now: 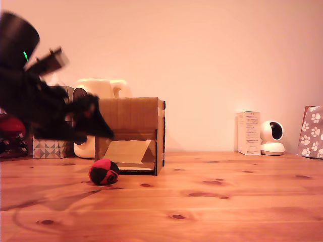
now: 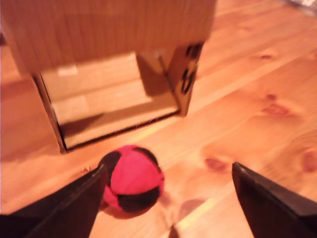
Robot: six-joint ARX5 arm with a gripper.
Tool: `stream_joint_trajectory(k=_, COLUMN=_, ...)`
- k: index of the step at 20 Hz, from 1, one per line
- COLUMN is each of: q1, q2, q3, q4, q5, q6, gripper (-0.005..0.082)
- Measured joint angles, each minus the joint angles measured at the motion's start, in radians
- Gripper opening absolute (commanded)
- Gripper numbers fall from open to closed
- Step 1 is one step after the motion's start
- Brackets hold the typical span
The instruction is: Drop the footbag into the cardboard dice tower
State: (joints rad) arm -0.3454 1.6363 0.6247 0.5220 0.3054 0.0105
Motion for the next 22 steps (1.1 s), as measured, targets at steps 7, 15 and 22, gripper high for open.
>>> stream_joint_trajectory(k=7, q1=0.000, q2=0.114, q3=0.000, q4=0.169, q5=-0.012, q6=0.000, gripper=0.0744)
stream_joint_trajectory(k=15, q1=0.000, q2=0.277, q3=0.082, q4=0.203, q5=-0.026, q6=0.008, gripper=0.0742)
stream_joint_trajectory(k=22, q1=0.002, q2=0.330, q3=0.128, q4=0.183, q5=-0.071, q6=0.012, gripper=0.0264)
